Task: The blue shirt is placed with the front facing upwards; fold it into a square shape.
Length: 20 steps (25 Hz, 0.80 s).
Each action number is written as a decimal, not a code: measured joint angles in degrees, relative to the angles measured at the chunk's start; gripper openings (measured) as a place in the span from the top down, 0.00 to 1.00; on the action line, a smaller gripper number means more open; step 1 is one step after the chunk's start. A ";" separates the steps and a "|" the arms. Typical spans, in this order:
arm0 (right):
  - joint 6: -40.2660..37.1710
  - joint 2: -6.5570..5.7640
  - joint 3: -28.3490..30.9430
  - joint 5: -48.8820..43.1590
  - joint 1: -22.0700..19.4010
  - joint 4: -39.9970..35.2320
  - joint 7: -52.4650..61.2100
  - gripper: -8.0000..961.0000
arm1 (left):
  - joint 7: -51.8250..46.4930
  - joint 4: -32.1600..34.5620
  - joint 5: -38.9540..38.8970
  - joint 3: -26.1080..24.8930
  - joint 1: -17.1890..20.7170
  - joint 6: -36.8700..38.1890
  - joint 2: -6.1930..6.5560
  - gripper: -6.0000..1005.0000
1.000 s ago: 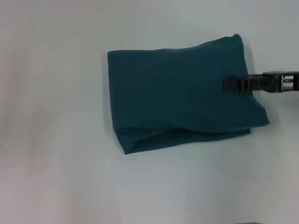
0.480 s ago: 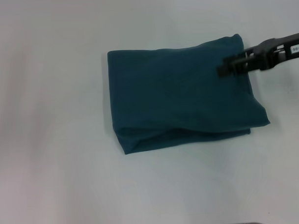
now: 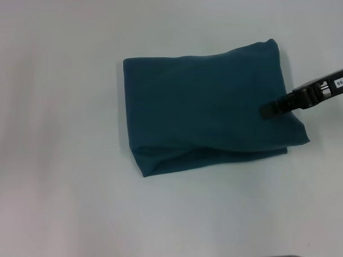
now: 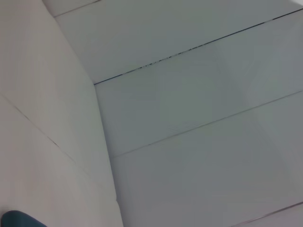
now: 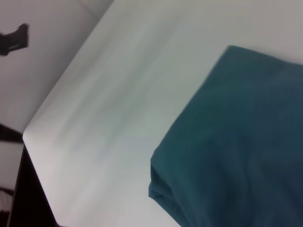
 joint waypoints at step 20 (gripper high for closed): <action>6.68 0.34 -0.22 -8.00 -1.19 6.20 8.88 0.97 | 0.04 -0.02 0.00 0.43 -0.80 -1.53 -0.02 0.04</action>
